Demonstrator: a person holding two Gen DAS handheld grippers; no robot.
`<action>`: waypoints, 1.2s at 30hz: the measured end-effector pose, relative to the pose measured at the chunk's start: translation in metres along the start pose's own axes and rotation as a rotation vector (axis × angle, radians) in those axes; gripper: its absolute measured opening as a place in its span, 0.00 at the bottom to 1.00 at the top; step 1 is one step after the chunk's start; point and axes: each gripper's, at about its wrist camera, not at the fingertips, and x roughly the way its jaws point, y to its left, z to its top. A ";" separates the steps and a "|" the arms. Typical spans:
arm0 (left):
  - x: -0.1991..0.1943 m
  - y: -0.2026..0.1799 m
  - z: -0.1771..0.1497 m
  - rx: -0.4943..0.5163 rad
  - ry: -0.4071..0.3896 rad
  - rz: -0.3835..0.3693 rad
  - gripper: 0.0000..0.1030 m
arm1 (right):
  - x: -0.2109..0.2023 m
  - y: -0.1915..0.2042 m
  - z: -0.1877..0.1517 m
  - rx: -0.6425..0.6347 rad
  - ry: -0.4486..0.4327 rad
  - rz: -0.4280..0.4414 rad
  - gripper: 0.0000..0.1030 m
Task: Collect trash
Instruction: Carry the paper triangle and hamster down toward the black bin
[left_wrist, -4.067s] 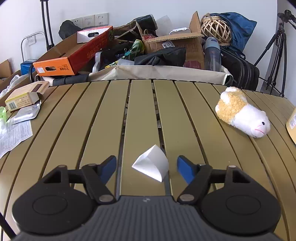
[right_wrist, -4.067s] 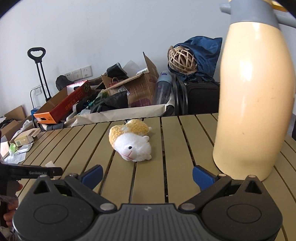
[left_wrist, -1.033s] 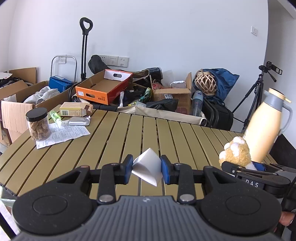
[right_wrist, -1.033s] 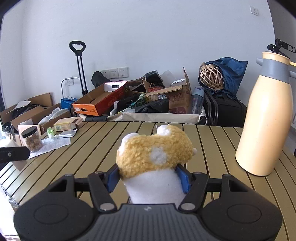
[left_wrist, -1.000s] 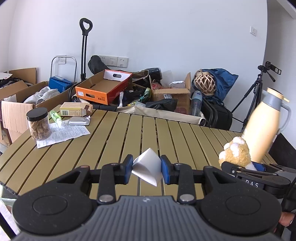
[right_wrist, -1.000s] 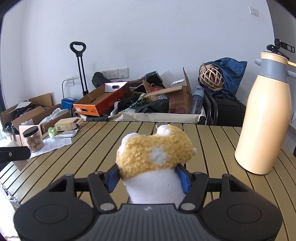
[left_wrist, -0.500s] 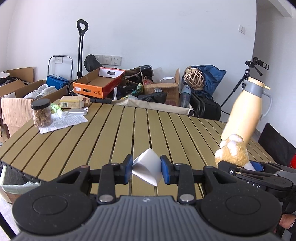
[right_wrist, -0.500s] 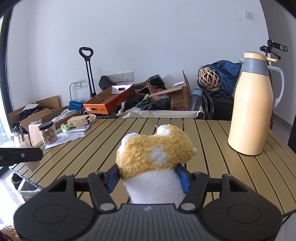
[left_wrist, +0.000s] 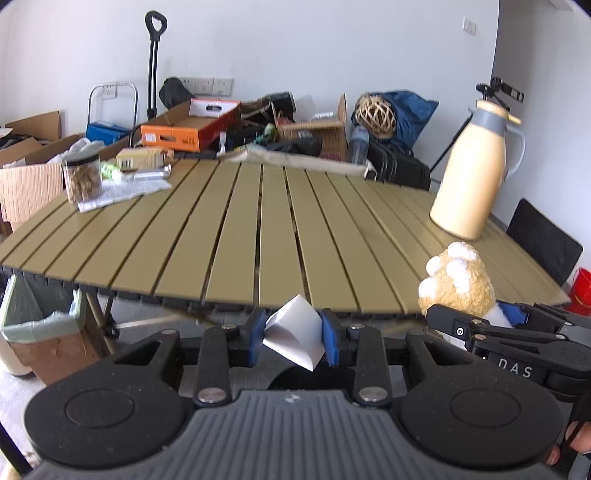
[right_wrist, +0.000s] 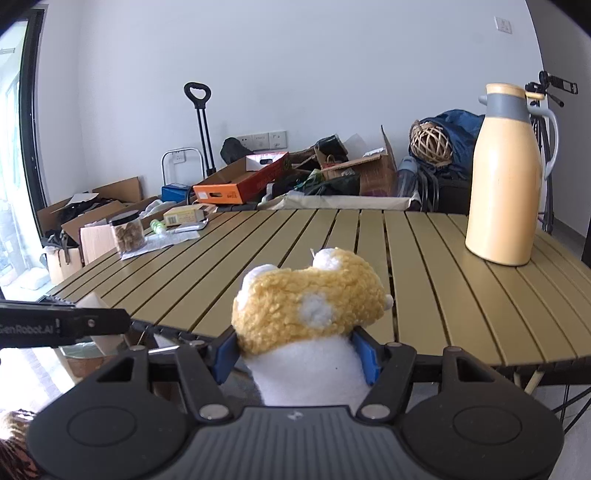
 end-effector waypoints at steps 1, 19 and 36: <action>0.001 0.001 -0.006 0.000 0.011 0.001 0.32 | -0.002 0.001 -0.006 0.003 0.003 0.003 0.61; 0.060 0.011 -0.093 -0.027 0.240 0.014 0.32 | 0.020 0.001 -0.104 0.048 0.201 0.018 0.61; 0.132 0.024 -0.161 -0.039 0.447 0.048 0.32 | 0.054 -0.015 -0.173 0.094 0.427 -0.058 0.61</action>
